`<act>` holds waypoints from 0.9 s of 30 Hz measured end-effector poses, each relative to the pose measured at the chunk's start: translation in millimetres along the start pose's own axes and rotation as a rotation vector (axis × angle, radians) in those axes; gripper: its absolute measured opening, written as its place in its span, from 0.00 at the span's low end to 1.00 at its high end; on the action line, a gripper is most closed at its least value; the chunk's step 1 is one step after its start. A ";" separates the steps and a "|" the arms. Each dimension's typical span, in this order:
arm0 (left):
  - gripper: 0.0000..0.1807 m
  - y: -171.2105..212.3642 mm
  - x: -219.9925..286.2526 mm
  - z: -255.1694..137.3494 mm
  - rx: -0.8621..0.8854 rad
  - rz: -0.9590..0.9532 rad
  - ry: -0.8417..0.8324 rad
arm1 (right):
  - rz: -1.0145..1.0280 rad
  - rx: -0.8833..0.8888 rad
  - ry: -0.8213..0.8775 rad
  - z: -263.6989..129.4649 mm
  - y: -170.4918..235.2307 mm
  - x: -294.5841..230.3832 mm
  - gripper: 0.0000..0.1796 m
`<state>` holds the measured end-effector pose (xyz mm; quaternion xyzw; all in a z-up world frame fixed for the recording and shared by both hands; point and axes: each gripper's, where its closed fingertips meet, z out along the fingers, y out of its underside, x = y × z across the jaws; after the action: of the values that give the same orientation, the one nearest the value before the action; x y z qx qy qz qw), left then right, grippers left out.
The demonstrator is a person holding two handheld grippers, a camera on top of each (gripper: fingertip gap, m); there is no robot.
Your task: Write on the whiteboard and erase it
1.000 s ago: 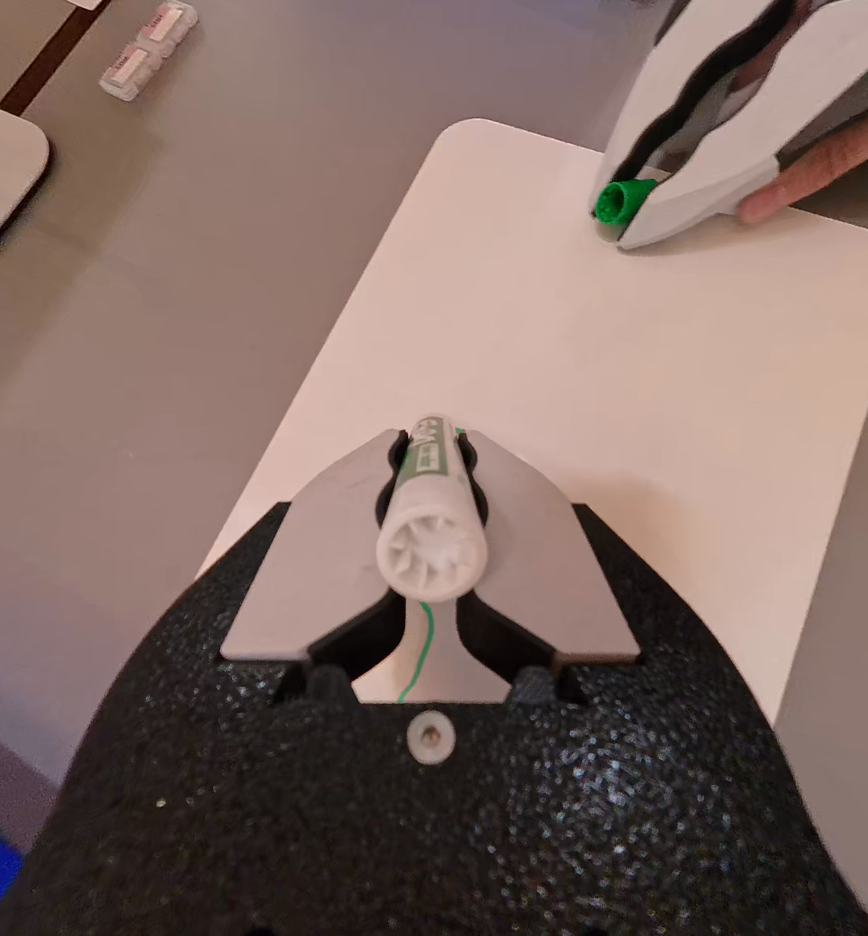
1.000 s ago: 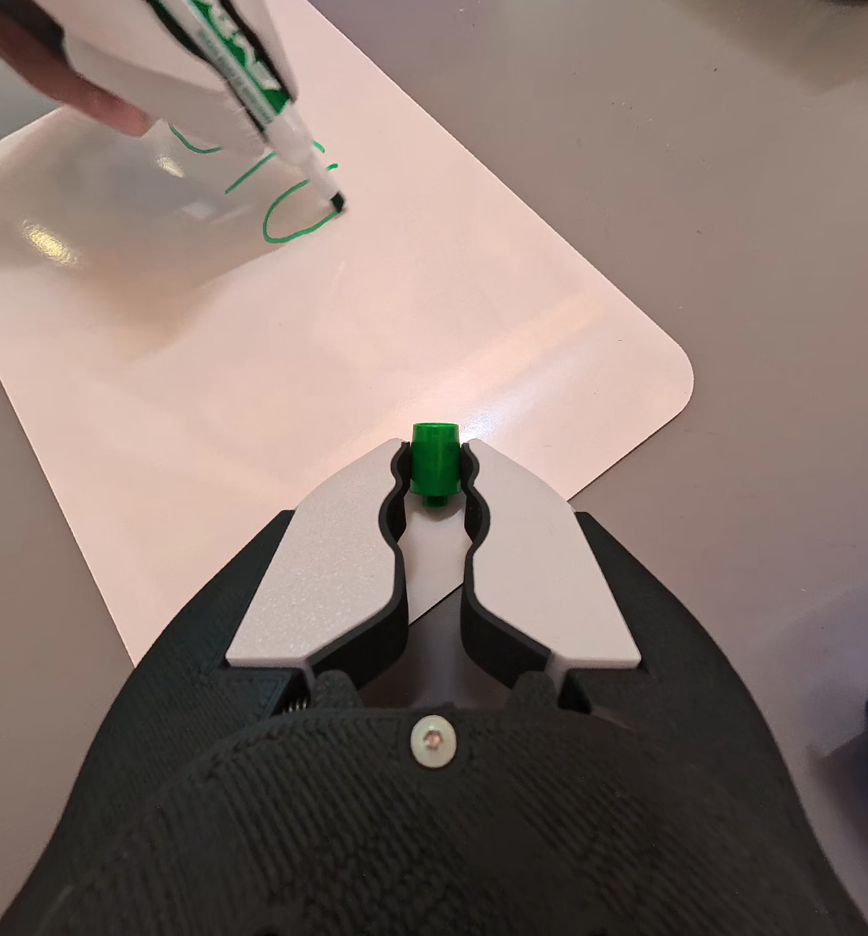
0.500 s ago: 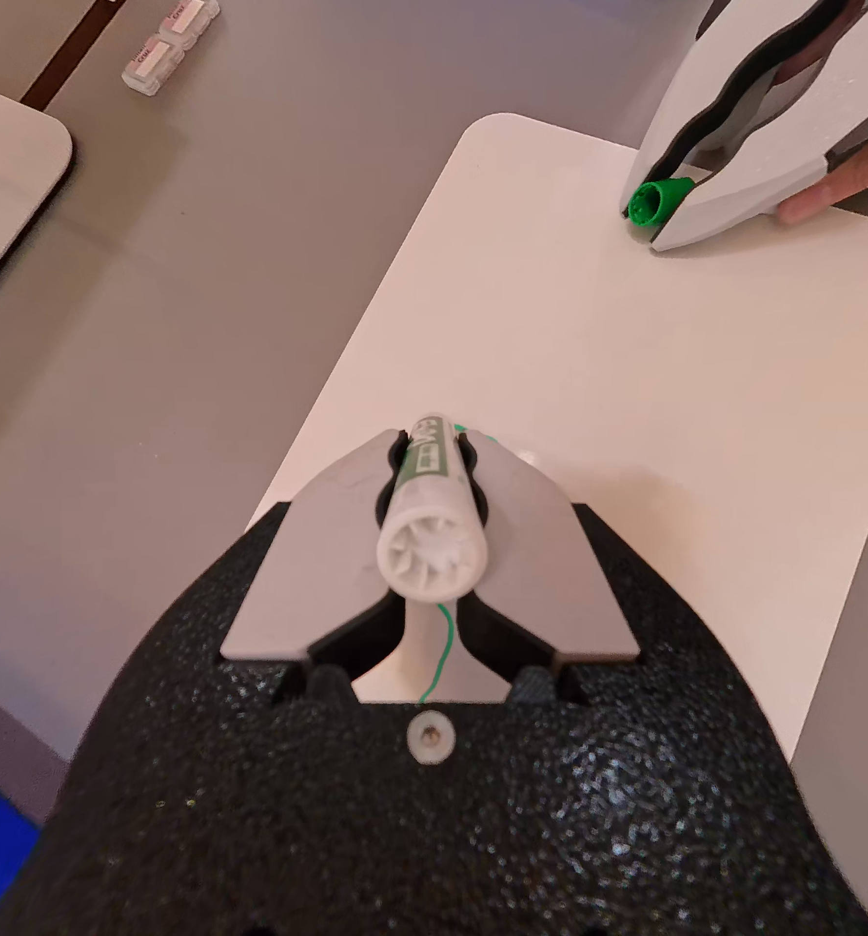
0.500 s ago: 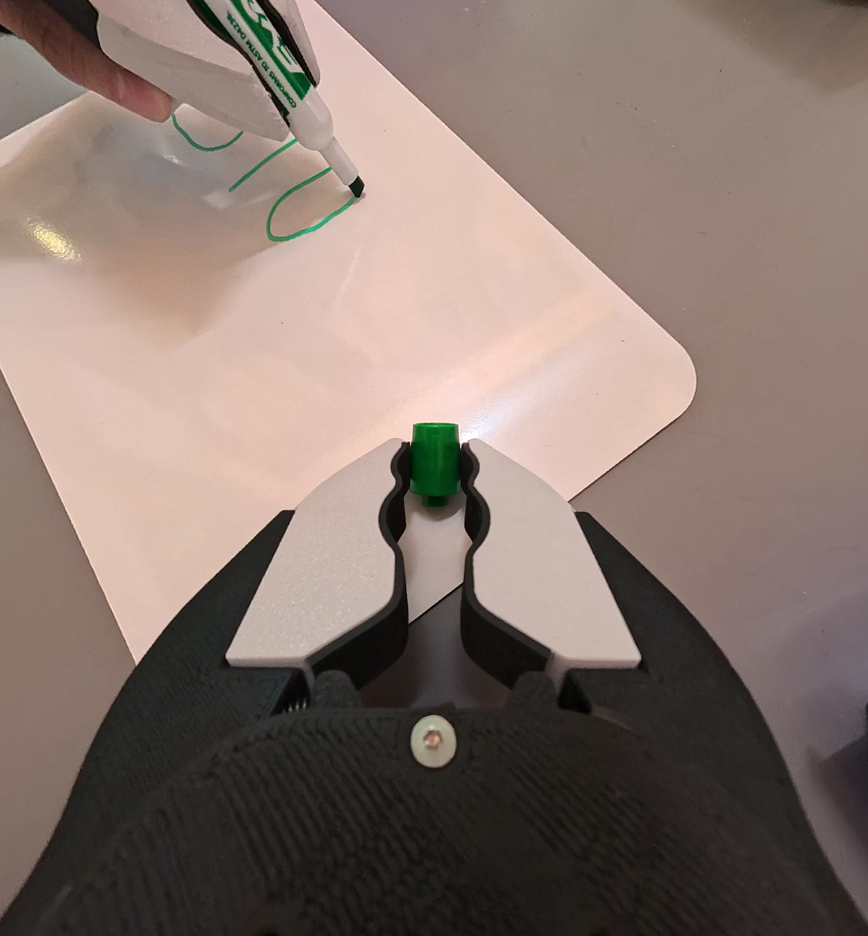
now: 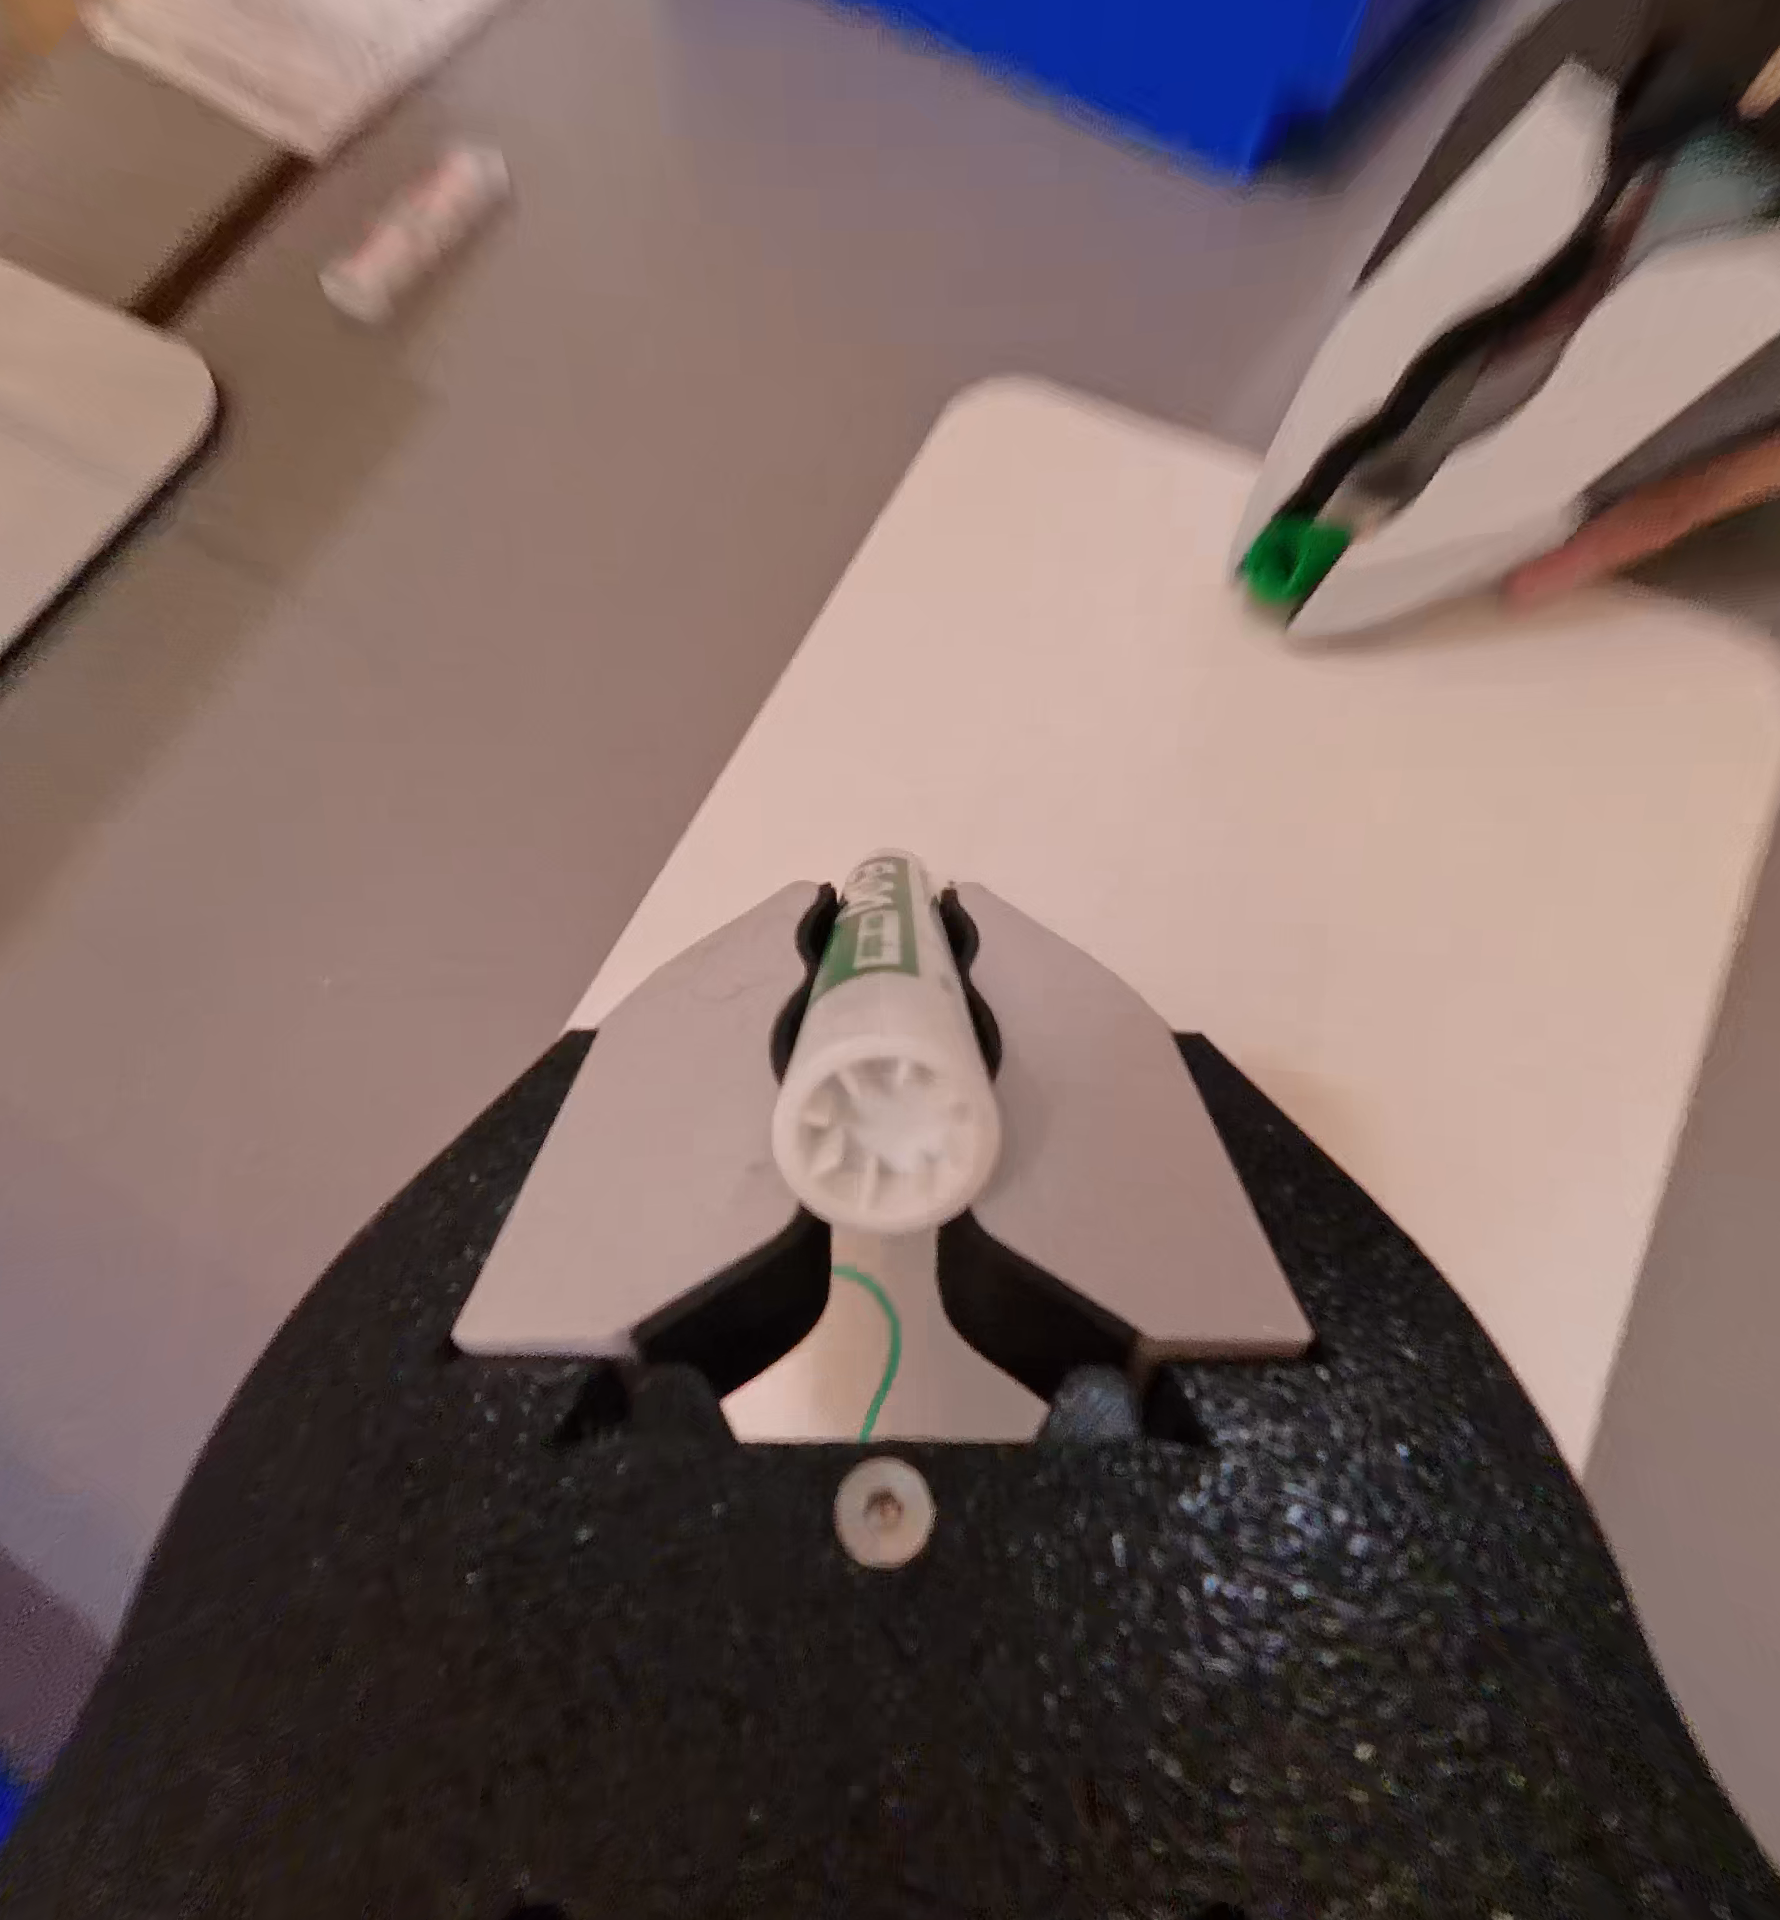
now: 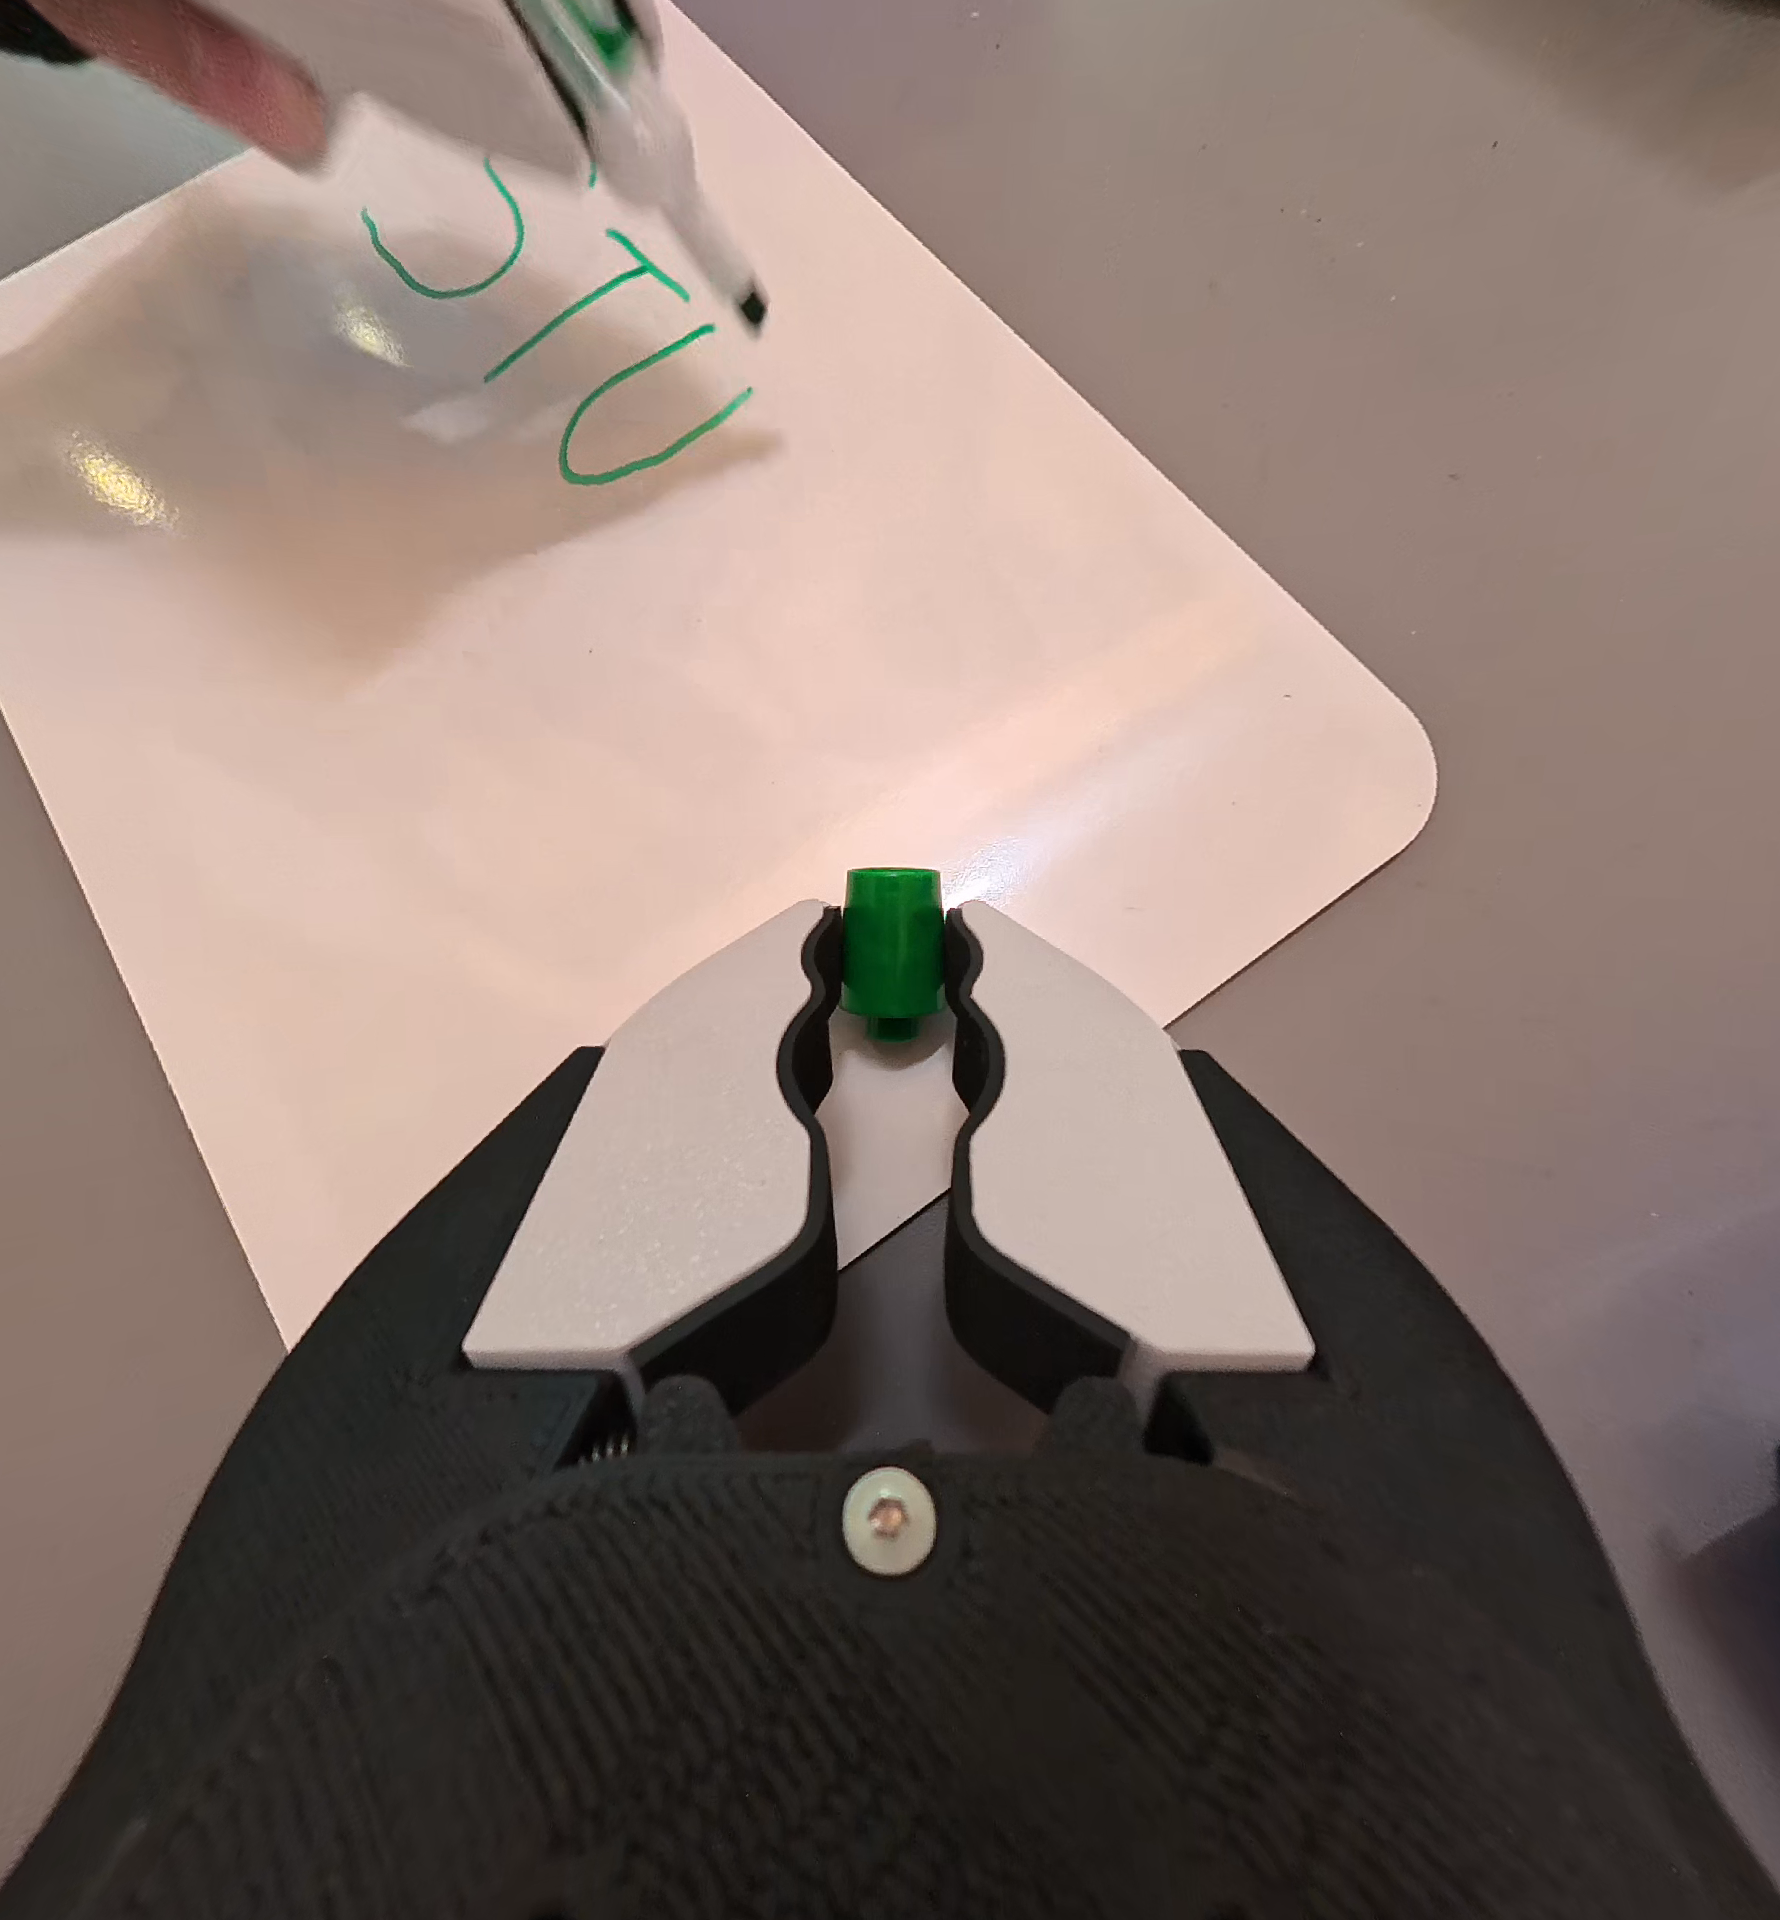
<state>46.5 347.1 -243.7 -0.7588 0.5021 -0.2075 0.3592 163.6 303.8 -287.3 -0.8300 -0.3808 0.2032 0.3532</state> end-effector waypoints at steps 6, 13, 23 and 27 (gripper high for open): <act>0.10 -13.4 4.4 -3.6 0.063 -0.052 0.052 | 0.000 0.000 -0.001 0.1 -0.1 0.1 0.11; 0.10 -3.8 6.5 8.5 -0.015 -0.014 0.041 | 0.002 0.001 -0.002 0.0 -0.3 0.1 0.11; 0.10 4.1 4.1 11.8 -0.073 0.001 0.041 | 0.003 0.001 -0.002 -0.1 0.0 0.0 0.11; 0.10 6.8 4.1 12.6 -0.089 0.017 0.028 | 0.002 0.001 -0.002 -0.3 0.2 0.0 0.11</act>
<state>52.5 346.0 -257.3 -0.7668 0.5222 -0.1926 0.3197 163.8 303.6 -287.3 -0.8301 -0.3801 0.2048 0.3528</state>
